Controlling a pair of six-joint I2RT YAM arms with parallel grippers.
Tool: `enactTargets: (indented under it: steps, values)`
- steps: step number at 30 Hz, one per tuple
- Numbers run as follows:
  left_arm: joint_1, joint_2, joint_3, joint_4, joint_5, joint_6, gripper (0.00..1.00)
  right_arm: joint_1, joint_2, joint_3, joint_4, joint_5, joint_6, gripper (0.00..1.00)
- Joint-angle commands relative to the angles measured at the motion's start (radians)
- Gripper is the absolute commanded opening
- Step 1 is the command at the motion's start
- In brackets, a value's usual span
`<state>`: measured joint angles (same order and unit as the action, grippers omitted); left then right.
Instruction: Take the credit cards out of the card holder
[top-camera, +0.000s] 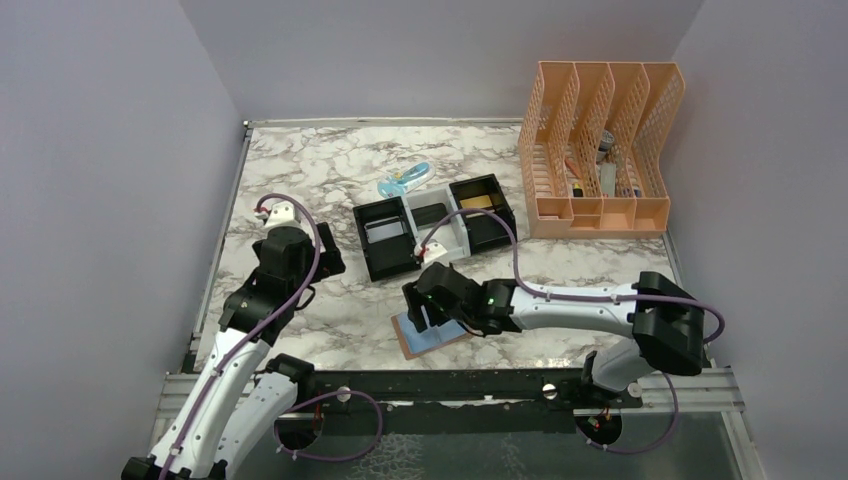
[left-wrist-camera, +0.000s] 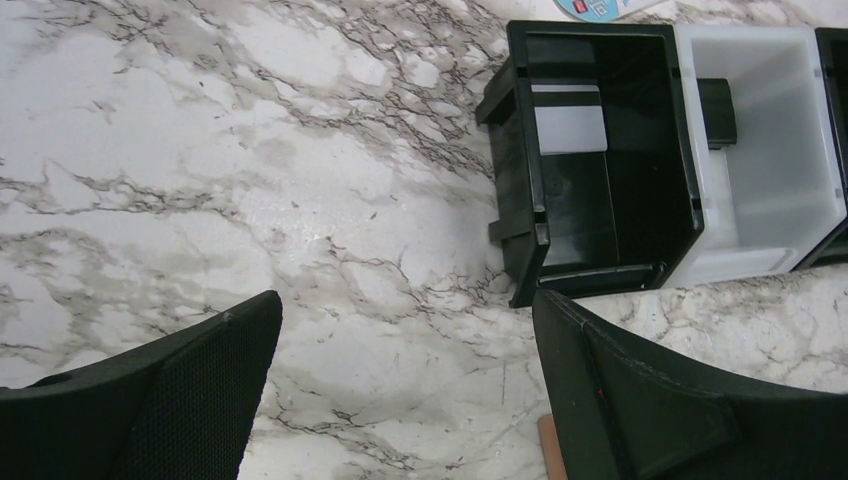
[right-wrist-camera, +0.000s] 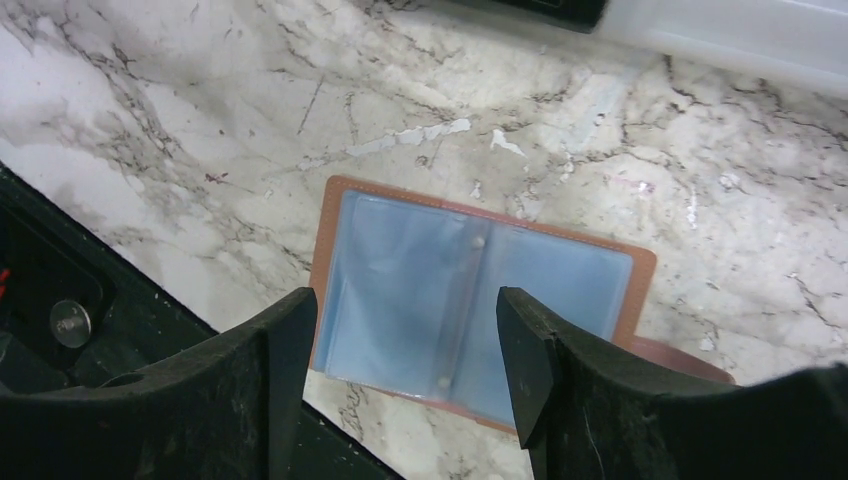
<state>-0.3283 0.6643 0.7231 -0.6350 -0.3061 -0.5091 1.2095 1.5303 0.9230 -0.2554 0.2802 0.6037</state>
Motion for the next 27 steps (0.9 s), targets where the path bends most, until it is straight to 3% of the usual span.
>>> enactTargets:
  steps: [1,24,27]
  values:
    - [0.004,-0.002,-0.015,0.048,0.094,0.028,0.99,-0.039,-0.025,-0.042,-0.068,0.067,0.004,0.67]
    - [0.003,0.020,-0.024,0.059,0.122,0.031,0.99,-0.064,0.104,-0.067,-0.116,0.011,0.014,0.69]
    - [0.003,0.021,-0.023,0.059,0.122,0.031,0.99,-0.064,0.123,-0.065,-0.115,0.003,0.013,0.64]
